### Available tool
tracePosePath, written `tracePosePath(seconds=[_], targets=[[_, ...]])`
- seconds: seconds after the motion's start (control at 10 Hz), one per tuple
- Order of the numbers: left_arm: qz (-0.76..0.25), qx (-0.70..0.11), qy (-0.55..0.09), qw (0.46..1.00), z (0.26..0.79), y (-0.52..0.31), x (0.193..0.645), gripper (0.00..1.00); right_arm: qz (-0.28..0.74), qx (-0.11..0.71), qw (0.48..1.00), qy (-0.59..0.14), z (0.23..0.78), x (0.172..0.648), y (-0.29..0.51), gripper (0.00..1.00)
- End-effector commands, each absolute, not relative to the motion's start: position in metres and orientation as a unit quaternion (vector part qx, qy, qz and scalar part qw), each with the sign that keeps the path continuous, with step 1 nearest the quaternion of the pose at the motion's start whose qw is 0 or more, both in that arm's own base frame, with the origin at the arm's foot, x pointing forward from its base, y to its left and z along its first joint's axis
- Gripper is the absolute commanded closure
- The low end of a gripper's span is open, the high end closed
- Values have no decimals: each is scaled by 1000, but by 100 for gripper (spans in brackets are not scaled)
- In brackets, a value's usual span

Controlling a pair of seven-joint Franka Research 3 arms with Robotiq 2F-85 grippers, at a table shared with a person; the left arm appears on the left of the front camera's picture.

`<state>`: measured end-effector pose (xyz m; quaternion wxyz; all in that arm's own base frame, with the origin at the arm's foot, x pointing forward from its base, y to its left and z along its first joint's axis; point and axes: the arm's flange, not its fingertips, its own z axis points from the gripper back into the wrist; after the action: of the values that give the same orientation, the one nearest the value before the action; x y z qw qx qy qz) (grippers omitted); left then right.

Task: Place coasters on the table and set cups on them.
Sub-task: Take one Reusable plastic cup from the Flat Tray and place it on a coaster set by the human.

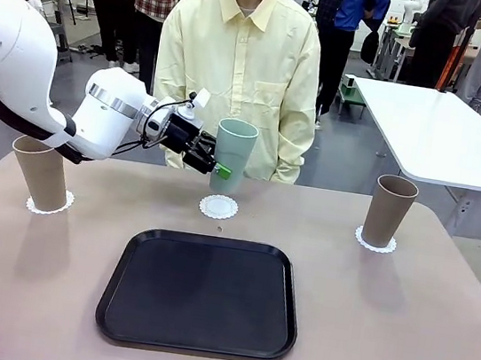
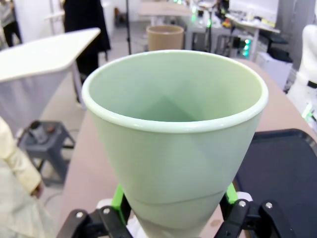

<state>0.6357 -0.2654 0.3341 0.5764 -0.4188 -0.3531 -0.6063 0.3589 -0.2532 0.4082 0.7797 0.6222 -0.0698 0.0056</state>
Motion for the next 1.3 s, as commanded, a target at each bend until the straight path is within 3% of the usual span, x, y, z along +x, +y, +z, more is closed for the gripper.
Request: tracePosePath(seconds=[0.0, 0.4, 1.2], targets=[[-606, -418, -353, 577, 334, -265, 636, 16, 6, 621, 781, -68, 408, 358, -254, 0], [-629, -447, -339, 538, 312, -263, 656, 16, 6, 621, 781, -68, 408, 358, -254, 0], [-624, -420, -336, 566, 294, -258, 672, 16, 6, 621, 781, -68, 408, 358, -254, 0]])
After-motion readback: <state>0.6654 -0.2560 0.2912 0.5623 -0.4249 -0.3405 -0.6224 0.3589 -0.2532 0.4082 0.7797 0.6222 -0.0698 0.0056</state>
